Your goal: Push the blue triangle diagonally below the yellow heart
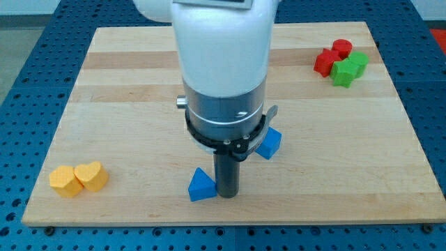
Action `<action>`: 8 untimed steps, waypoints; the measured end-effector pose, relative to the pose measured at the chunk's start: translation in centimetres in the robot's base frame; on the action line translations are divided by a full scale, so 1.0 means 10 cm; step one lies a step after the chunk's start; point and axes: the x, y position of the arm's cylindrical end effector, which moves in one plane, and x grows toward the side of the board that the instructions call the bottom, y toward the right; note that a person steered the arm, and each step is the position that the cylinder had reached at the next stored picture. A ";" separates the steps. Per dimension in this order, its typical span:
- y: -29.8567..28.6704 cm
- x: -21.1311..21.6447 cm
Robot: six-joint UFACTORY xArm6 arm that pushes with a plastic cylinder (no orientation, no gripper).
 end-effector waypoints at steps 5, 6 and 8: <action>-1.39 0.00; -1.51 0.00; -0.81 -0.01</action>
